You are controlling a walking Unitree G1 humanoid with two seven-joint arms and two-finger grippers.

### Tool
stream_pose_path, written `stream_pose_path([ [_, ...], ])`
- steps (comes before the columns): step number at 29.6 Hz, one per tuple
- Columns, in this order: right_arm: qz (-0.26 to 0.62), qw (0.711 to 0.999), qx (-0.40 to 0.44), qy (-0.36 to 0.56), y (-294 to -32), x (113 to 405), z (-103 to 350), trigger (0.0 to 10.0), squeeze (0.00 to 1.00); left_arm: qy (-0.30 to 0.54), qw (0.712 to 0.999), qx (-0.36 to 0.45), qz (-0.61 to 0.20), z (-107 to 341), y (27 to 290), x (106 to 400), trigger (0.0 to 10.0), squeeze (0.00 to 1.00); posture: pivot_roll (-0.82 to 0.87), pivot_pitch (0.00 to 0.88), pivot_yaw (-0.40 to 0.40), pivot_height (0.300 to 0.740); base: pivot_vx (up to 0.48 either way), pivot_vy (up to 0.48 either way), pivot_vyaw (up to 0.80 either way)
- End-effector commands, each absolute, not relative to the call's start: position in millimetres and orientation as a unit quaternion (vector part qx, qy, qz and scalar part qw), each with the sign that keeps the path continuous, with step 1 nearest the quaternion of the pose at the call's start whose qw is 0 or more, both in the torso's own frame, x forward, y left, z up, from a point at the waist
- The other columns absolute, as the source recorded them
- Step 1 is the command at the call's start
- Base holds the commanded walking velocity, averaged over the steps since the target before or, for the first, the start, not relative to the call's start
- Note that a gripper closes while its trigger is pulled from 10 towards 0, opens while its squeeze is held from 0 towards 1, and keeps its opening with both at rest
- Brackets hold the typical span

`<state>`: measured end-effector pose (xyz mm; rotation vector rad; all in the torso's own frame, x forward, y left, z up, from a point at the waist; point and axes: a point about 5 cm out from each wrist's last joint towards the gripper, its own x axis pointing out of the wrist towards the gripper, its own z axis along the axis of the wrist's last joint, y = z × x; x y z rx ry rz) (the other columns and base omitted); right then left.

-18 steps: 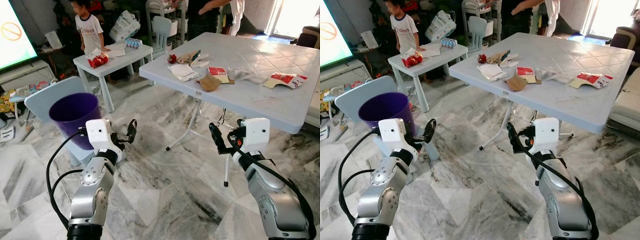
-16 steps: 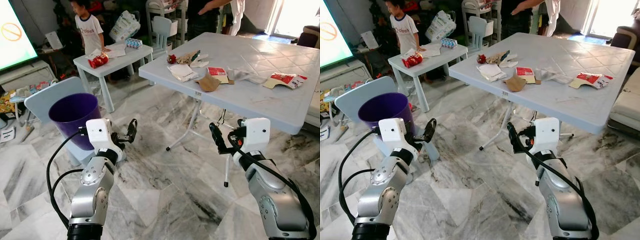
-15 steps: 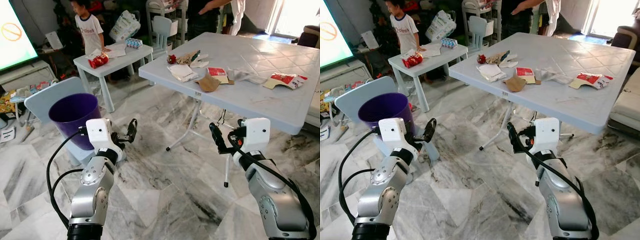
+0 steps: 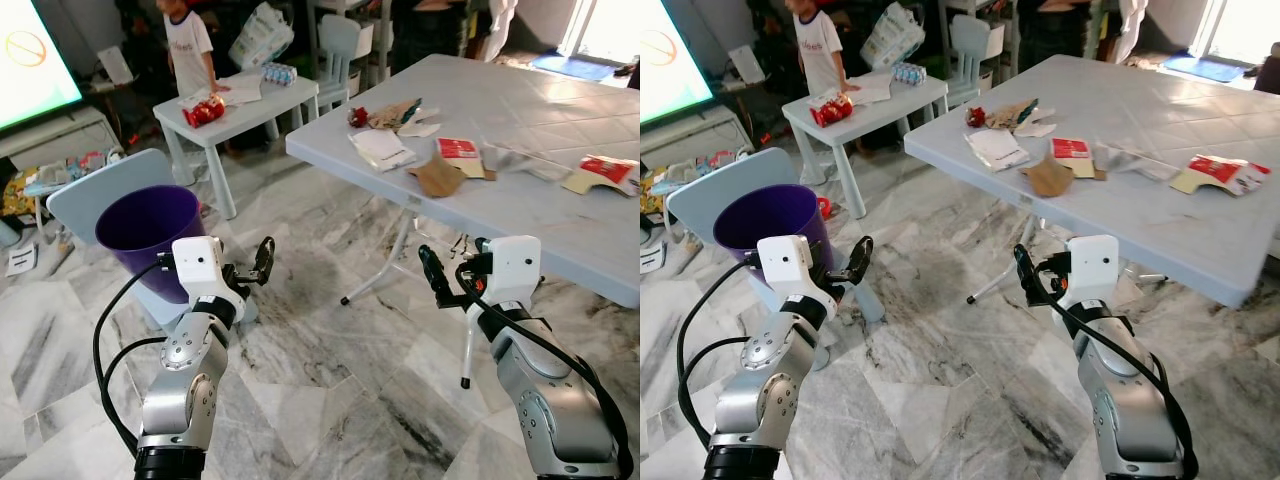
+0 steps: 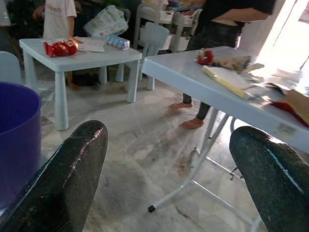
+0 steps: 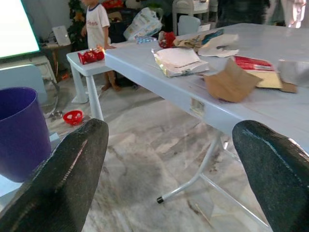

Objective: Picking trash to rubbish bin

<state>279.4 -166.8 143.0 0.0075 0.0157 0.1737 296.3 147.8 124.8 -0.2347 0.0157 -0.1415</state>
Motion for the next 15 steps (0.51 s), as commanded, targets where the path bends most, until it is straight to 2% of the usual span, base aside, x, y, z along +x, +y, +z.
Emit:
stream_pose_path([
  [1, 0.089, 0.996, 0.0, 0.001, -166.7, 280.7, 146.9, 10.0, 0.0, 0.001, 0.991, -0.112, -0.074, 128.2, 148.0, 296.9, 10.0, 0.0, -0.05, 0.0, 0.04, 0.74, 0.45, 0.0, 0.0],
  [15, 0.089, 0.996, 0.0, 0.0, -166.2, 281.5, 147.1, 10.0, 0.0, 0.008, 0.991, -0.108, -0.075, 126.0, 148.5, 296.7, 10.0, 0.0, -0.05, 0.0, 0.04, 0.74, 0.425, 0.0, 0.0],
])
